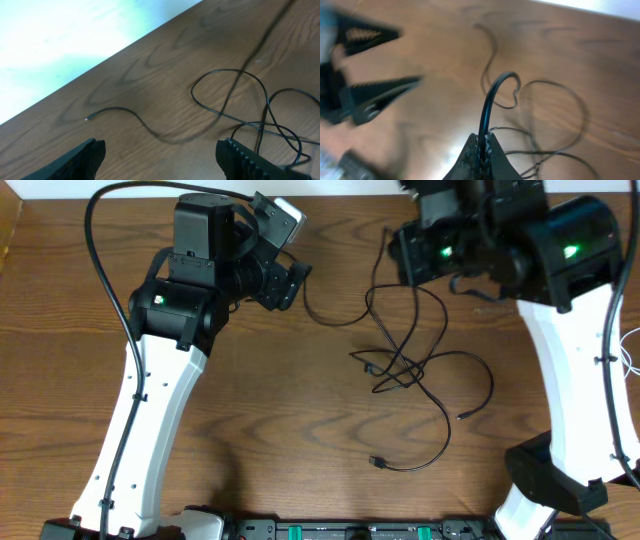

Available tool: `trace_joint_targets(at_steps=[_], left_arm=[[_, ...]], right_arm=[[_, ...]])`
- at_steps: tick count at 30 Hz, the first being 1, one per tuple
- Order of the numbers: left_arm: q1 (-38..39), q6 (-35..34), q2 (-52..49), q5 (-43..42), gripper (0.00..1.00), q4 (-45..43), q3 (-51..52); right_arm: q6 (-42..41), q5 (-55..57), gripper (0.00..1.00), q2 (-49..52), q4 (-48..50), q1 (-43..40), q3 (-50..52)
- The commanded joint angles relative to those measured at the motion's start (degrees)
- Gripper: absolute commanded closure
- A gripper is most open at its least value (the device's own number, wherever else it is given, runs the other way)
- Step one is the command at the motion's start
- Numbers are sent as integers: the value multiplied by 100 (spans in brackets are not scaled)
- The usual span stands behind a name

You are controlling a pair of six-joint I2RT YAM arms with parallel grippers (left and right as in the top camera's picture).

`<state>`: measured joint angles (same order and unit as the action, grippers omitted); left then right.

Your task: Untangle cables

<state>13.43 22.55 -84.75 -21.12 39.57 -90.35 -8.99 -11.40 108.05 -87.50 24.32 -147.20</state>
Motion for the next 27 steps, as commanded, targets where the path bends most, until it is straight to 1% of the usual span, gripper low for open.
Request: trace_joint_targets(at_steps=[1,5,10,19,23,27], left_arm=[[-24,35,9,-96,24,-17,-20],[-24,35,9,-96,24,-20,-20],[-24,35,9,-96,24,-20,-20],[-24,37,9,-94,24,-20,-20],[-24,35,9,-96,24,-22,-20],[-24,35,9,-96,24,-22,-20]], right_arm=[[-83,570,99,-90,208,-564,4],[-236,1021,99,-90,439,-1091,4],[-304,1753,99,-92,592,-1449,0],[-540,1768,99,-361,1086,-1810,-63],[-621,2476,99,-588,1104,-2072,-68],[-734,3169,99,-758,844,-2500,-68]])
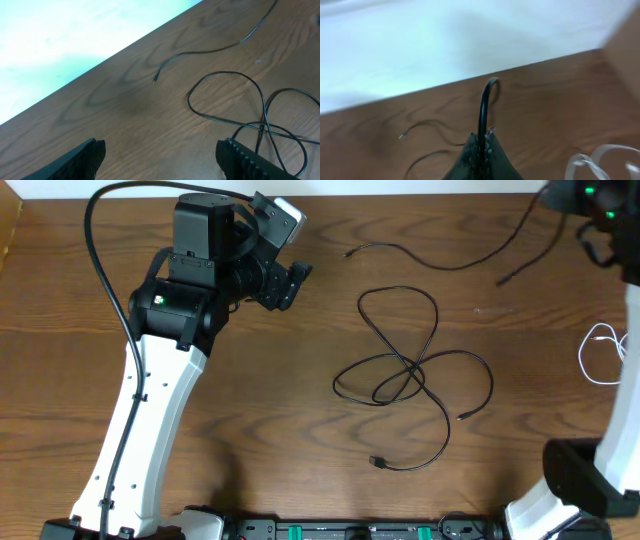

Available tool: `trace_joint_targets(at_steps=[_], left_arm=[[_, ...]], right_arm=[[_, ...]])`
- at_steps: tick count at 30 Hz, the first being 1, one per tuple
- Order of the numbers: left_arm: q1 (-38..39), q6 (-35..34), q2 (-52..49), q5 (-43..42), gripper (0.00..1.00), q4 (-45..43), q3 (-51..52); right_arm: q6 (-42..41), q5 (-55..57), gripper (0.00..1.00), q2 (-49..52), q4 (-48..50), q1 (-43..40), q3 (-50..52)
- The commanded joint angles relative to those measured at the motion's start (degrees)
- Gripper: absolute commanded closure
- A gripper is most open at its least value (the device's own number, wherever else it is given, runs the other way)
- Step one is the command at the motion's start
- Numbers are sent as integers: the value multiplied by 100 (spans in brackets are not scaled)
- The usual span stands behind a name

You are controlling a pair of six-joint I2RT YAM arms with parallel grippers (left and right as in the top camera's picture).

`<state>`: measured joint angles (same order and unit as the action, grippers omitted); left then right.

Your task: Untangle cables

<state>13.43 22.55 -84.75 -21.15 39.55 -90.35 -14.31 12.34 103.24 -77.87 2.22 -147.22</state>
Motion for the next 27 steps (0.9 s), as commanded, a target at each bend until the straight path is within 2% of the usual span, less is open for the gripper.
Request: trace_joint_targets(at_steps=[1,15,22,27], left_arm=[[-24,37,9,-94,24,-20,-20],[-24,35,9,-94,24,-13,-20],[-24,35,9,-94,24,-17,-20],[-24,37,9,-94,24,-17,-20]], right_arm=[[-203,874,99,-302,-229,-439,-66],[-798,2037,99,-238,-1012,-2275,-63],[-929,1976,99,-22,-1106,-3171,22],[-927,1410,99,289,-1158,-3456,367]])
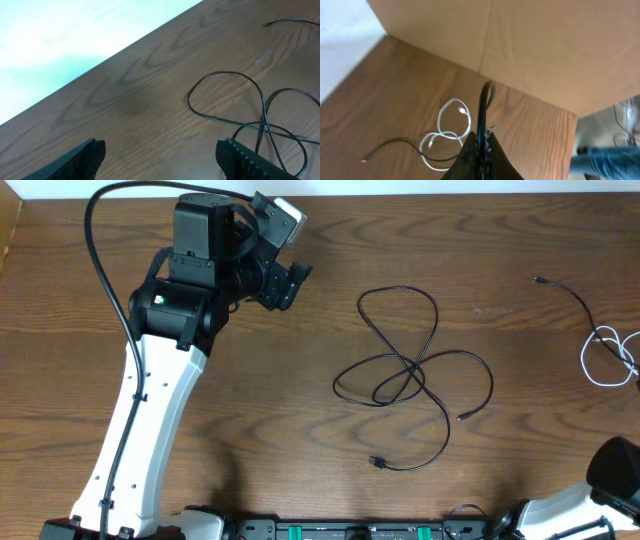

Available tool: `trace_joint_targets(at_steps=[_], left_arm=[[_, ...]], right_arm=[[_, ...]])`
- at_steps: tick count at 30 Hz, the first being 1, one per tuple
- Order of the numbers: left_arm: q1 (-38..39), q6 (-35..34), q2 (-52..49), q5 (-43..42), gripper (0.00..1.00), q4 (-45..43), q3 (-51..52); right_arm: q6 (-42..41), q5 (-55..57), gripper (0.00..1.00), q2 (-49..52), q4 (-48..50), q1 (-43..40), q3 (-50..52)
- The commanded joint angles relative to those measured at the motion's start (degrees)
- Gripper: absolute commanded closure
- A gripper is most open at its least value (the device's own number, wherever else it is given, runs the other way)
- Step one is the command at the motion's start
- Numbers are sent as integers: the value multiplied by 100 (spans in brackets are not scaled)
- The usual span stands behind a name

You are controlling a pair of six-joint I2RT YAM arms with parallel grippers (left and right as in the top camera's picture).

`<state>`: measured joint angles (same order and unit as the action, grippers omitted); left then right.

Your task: Untangle cables

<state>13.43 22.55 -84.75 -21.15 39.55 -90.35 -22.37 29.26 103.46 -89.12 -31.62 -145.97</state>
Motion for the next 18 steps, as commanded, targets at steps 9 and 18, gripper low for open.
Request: trace_joint_targets(at_steps=[9,18], left_arm=[[-24,35,9,-96,24,4,-20],[-24,35,9,-96,24,7,-20]], right_arm=[[-66,-782,99,785,426,59,1606],[188,-970,99,935,1266,48,2389]])
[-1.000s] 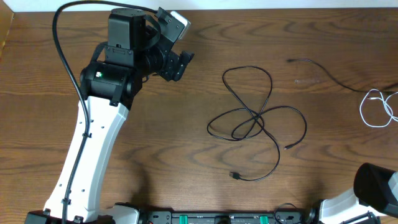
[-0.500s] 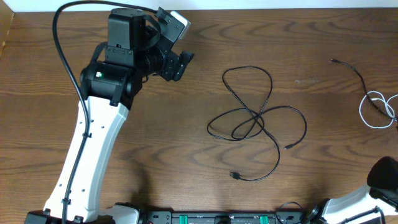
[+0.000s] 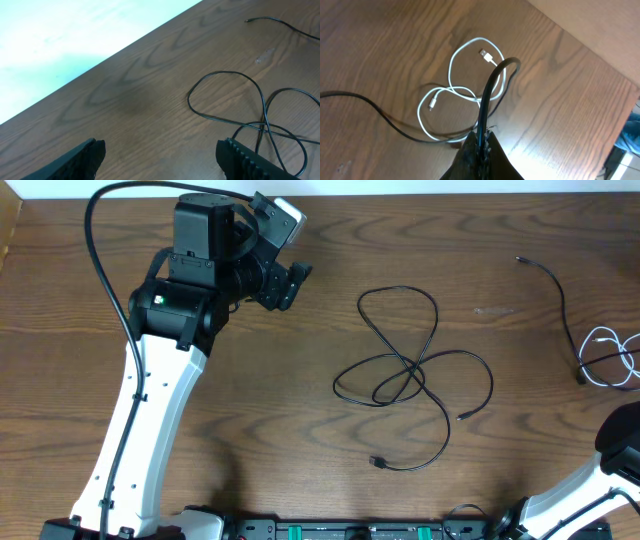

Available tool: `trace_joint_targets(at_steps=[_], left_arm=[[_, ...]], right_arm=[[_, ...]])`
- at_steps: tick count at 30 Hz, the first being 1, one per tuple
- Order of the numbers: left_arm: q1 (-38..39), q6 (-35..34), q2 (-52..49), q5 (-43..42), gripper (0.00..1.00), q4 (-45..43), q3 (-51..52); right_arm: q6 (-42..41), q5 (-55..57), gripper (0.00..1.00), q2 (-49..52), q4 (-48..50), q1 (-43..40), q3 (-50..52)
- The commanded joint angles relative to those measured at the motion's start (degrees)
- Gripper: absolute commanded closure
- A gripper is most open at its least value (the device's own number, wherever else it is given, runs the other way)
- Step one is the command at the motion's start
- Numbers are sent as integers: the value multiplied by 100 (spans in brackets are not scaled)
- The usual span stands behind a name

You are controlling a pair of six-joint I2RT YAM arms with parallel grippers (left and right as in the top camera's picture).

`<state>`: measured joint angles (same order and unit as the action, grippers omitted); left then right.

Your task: Untangle cables

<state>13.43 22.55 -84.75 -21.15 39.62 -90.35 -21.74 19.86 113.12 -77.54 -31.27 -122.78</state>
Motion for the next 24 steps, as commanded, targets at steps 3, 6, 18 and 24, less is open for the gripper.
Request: trace_joint_targets(at_steps=[3,6,18,24], left_arm=[[-24,35,9,-96,24,2,-20],[-24,35,9,-96,24,9,-20],[-24,33,9,-94,24,20,-20],[-24,28,9,-96,24,24,-20]], right_arm=[[153,-31,99,22,201,7,70],[188,-79,84,46,223,7,70],[330,-713,1,2,107,133,68],[654,-1707,1,-212,103,216,52]])
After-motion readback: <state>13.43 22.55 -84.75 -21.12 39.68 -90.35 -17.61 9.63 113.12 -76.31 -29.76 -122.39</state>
